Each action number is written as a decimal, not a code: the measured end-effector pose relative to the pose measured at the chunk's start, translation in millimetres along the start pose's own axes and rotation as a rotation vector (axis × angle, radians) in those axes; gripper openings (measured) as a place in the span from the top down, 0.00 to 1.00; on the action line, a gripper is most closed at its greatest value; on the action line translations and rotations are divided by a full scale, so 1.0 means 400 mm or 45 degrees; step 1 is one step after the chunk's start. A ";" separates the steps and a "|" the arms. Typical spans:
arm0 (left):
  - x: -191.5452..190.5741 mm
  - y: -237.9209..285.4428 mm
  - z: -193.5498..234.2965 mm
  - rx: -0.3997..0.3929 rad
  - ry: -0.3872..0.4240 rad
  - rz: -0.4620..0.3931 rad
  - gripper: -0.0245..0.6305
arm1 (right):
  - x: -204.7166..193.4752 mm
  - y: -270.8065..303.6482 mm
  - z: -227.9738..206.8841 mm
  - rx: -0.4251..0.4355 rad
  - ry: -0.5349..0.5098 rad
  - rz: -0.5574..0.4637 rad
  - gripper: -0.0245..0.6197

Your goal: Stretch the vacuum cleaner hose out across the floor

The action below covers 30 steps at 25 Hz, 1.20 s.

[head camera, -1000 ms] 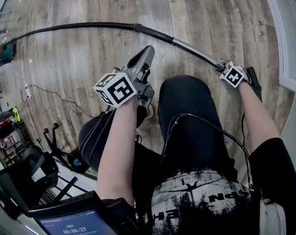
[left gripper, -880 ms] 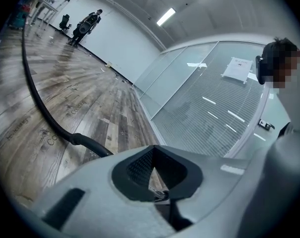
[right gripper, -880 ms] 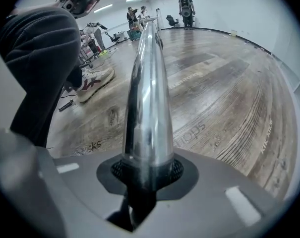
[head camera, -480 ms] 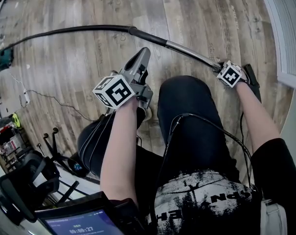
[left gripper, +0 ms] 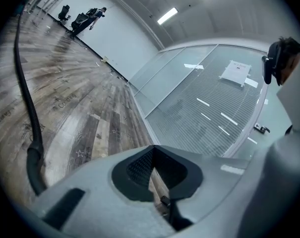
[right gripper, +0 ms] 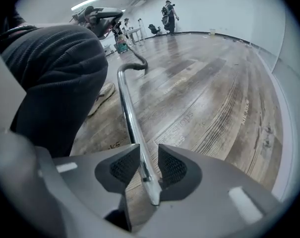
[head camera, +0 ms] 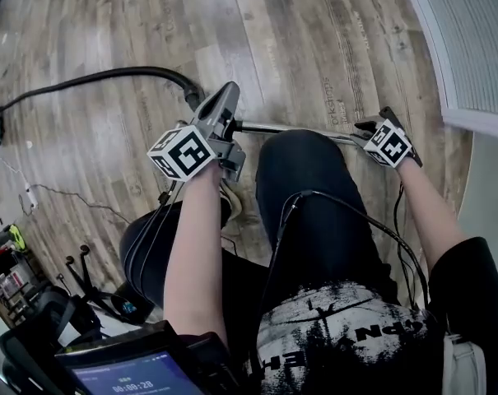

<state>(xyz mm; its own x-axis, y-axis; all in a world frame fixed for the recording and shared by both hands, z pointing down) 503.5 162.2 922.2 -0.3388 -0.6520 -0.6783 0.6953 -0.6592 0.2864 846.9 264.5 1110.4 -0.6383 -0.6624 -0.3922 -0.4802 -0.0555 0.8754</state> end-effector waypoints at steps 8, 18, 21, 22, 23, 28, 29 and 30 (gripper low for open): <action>0.001 0.069 0.043 -0.099 0.032 0.108 0.96 | 0.005 0.011 0.031 -0.068 0.115 -0.025 0.95; 0.235 -0.031 -0.154 -0.193 0.446 0.320 0.96 | 0.387 -0.393 0.181 -0.149 0.280 -0.381 0.95; 0.344 -0.107 -0.312 -0.216 0.523 0.346 0.96 | 0.515 -0.610 0.279 -0.132 0.248 -0.497 0.95; 0.380 -0.137 -0.365 -0.215 0.533 0.349 0.96 | 0.553 -0.687 0.310 -0.128 0.235 -0.537 0.95; 0.415 -0.169 -0.417 -0.210 0.544 0.349 0.96 | 0.588 -0.763 0.339 -0.124 0.221 -0.581 0.95; 0.577 -0.303 -0.715 -0.187 0.639 0.281 0.96 | 0.682 -1.139 0.456 -0.103 0.153 -0.805 0.95; 0.603 -0.327 -0.778 -0.184 0.655 0.258 0.96 | 0.687 -1.208 0.481 -0.092 0.139 -0.842 0.95; 0.628 -0.351 -0.838 -0.178 0.669 0.232 0.96 | 0.693 -1.273 0.506 -0.078 0.118 -0.873 0.95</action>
<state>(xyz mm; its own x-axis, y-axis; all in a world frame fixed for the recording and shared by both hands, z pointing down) 533.5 216.5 484.7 0.1306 -0.4531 -0.8819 0.8023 -0.4743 0.3625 792.7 260.1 498.8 -0.1473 -0.5239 -0.8389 -0.7201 -0.5246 0.4541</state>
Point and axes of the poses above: the fingertips, and each gripper's own axes: y forward along the fingers, z to its left, x out of its top, the point moved 8 cm from there along -y, backward along the fingers, and after that the axes turned 3 degrees about y, right-handed, at the moved point
